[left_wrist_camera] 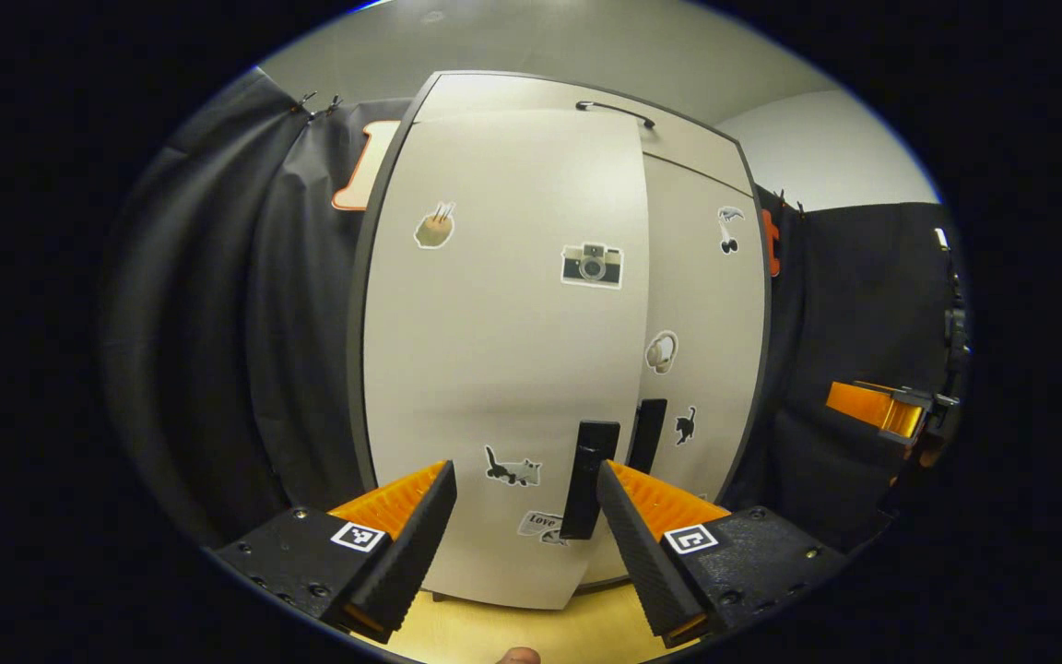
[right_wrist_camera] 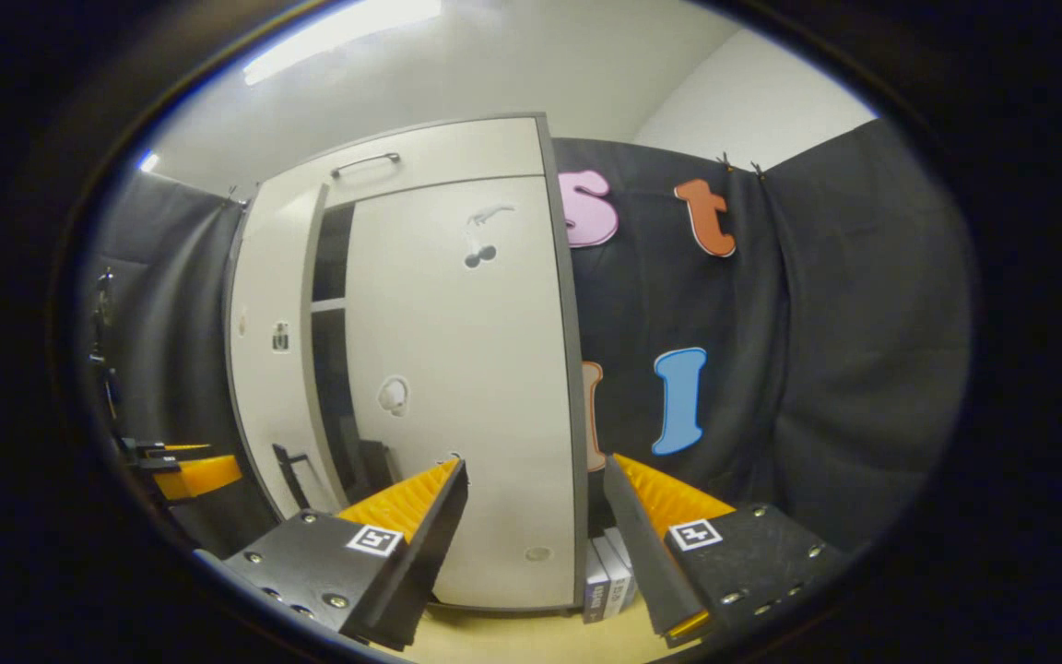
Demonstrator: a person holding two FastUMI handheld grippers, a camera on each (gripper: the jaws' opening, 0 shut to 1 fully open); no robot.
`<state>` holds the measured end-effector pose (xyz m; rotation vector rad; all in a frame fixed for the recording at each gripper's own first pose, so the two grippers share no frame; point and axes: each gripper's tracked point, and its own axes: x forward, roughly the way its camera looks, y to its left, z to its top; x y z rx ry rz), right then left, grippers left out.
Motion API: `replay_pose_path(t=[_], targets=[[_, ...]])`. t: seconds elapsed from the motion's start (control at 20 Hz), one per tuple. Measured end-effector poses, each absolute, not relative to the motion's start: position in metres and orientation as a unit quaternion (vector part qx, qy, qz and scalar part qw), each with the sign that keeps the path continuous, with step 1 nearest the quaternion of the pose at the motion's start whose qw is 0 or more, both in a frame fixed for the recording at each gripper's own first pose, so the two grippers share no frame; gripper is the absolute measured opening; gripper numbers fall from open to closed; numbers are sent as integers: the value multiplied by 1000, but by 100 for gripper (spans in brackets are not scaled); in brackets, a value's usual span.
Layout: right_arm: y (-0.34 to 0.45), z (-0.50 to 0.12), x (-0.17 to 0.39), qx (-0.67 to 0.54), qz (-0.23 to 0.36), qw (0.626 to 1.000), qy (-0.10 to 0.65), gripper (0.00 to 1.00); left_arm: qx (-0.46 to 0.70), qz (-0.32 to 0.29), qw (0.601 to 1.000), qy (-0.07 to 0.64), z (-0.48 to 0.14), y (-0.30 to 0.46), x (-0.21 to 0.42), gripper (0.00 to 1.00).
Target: Grab one shoe with the right hand and put it into the shoe cabinet, grab the other shoe with the left hand and put it into the shoe cabinet; then close the right door with the right hand and the left door with the left hand.
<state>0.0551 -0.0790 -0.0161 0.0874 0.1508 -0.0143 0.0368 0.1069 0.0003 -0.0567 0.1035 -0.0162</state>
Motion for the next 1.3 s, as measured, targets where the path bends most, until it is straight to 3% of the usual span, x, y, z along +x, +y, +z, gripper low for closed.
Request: replay_pose_path(t=[0.35, 0.4, 0.5, 0.55, 0.6, 0.85, 1.3], targets=[[-43, -5, 40, 28, 15, 997, 66, 89, -29, 33, 999, 29, 22, 119, 24, 95], [-38, -6, 38, 27, 16, 997, 69, 86, -25, 41, 998, 27, 23, 120, 22, 90], [-28, -5, 33, 29, 18, 997, 71, 89, -14, 57, 998, 23, 28, 123, 16, 95], [-23, -3, 30, 29, 19, 997, 70, 86, -8, 64, 998, 18, 31, 125, 12, 100], [-18, -1, 28, 28, 22, 997, 70, 86, -3, 69, 998, 16, 35, 125, 9, 95], [2, 21, 15, 32, 27, 998, 53, 89, 3, 89, 996, 6, 48, 126, -8, 95], [13, 32, 0, 28, 25, 999, 35, 86, 5, 77, 997, 10, 44, 112, -19, 95]])
